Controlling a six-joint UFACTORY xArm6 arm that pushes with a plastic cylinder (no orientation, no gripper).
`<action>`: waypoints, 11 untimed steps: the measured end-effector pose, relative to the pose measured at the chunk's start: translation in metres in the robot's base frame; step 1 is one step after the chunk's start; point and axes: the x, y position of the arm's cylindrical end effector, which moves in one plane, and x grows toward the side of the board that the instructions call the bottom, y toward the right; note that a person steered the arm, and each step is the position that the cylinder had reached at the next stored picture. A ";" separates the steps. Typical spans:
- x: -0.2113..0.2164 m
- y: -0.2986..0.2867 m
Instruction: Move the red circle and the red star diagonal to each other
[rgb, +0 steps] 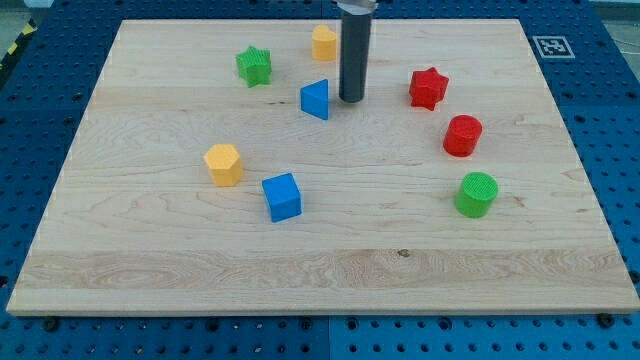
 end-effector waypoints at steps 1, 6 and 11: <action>0.009 0.015; 0.074 0.085; 0.043 0.103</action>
